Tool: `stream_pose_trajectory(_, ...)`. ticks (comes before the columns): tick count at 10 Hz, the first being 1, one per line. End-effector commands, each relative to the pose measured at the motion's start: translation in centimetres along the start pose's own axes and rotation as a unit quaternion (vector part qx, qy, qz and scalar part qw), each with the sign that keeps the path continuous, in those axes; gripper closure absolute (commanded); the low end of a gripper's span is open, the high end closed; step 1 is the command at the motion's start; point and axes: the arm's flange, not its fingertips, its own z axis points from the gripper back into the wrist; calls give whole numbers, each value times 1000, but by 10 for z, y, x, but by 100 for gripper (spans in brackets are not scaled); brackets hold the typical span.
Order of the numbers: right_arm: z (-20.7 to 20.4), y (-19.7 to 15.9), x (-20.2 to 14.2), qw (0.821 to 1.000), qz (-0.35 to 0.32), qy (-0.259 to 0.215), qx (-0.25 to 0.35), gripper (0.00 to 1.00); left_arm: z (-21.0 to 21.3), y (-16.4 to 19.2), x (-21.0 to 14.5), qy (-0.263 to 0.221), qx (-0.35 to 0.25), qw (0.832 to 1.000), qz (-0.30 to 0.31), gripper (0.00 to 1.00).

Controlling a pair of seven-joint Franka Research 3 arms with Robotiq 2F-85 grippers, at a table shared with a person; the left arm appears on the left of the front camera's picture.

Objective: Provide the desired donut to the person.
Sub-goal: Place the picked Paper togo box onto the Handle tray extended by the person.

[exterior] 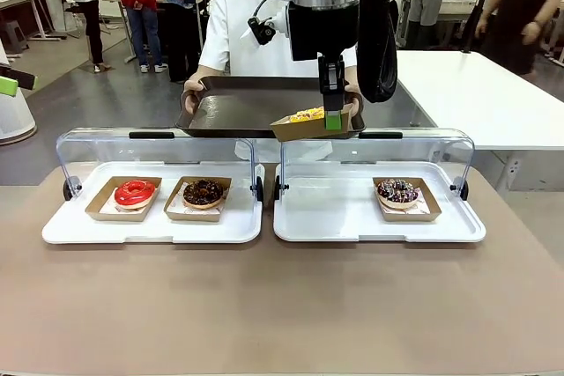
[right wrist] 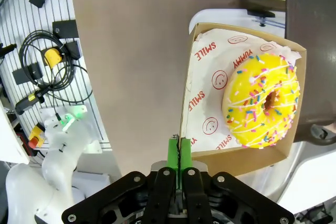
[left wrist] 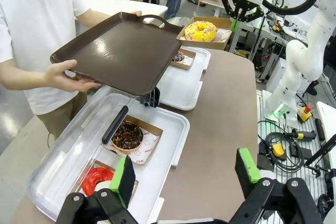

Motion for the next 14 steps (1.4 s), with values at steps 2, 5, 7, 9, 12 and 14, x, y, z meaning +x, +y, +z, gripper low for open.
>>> stream_pose_trajectory(2, 1, 1, -2, 1000, -7, 0, -2, 100, 1, -1, 2, -3, -1, 1000, 2, 0)
stream_pose_trajectory(5, 1, 1, -2, 1000, -7, 0, -2, 100, 1, -1, 2, -3, -1, 1000, 2, 0)
stream_pose_trajectory(7, 1, 1, -2, 1000, -7, 0, -2, 100, 1, -1, 2, -3, -1, 1000, 2, 0)
stream_pose_trajectory(9, 1, 1, -2, 1000, -7, 0, -2, 100, 1, -1, 2, -3, -1, 1000, 2, 0)
stream_pose_trajectory(12, 20, 8, 2, 999, 30, -8, -34, 98, 1, -1, 2, -3, -1, 1000, 2, 0)
stream_pose_trajectory(14, 51, 1, -4, 997, 44, -24, -60, 98, 1, -1, 2, -3, -1, 1000, 2, 0)
